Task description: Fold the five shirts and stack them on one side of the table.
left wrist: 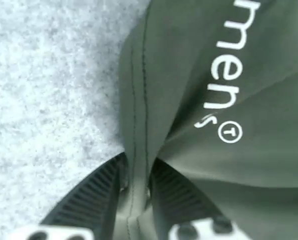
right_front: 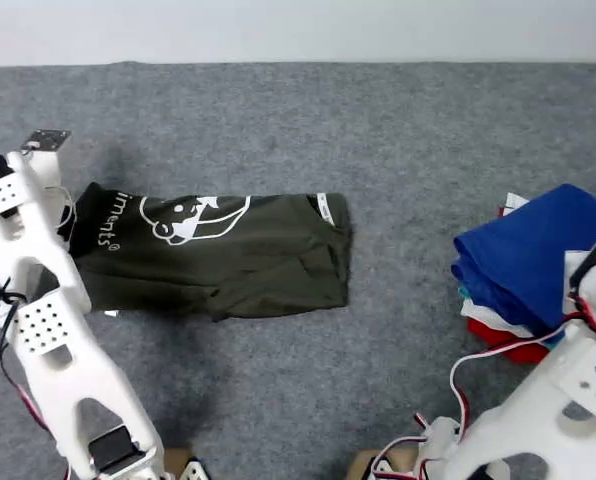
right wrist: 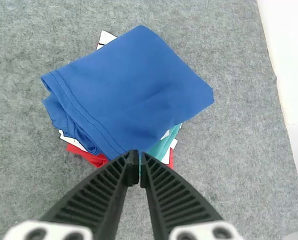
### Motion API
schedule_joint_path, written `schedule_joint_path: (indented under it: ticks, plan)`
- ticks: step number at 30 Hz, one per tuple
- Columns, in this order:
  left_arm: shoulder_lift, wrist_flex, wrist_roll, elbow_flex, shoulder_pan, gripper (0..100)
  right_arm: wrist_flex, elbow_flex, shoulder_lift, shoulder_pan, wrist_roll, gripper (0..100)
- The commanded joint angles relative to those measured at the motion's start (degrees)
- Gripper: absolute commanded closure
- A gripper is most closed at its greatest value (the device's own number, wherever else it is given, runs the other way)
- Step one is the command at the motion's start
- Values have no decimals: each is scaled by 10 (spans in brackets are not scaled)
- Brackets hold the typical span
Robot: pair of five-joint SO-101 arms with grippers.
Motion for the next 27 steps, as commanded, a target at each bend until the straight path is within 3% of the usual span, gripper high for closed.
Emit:
schedule_joint_path:
  ticks: [1, 6, 13, 20, 27]
  plan:
    - [-106, 14, -7, 29, 34, 996, 22, -3, -9, 7, 5, 976]
    - [-258, 14, -7, 156, 126, 996, 22, -3, -7, 7, 5, 976]
    - [-424, 13, 22, 284, 313, 996, 22, 1, -7, 7, 5, 976]
    - [-416, 2, 105, 286, 471, 995, 22, 75, -16, 8, 5, 980]
    - [-308, -10, 178, 171, 548, 995, 21, 77, -41, 7, 5, 978]
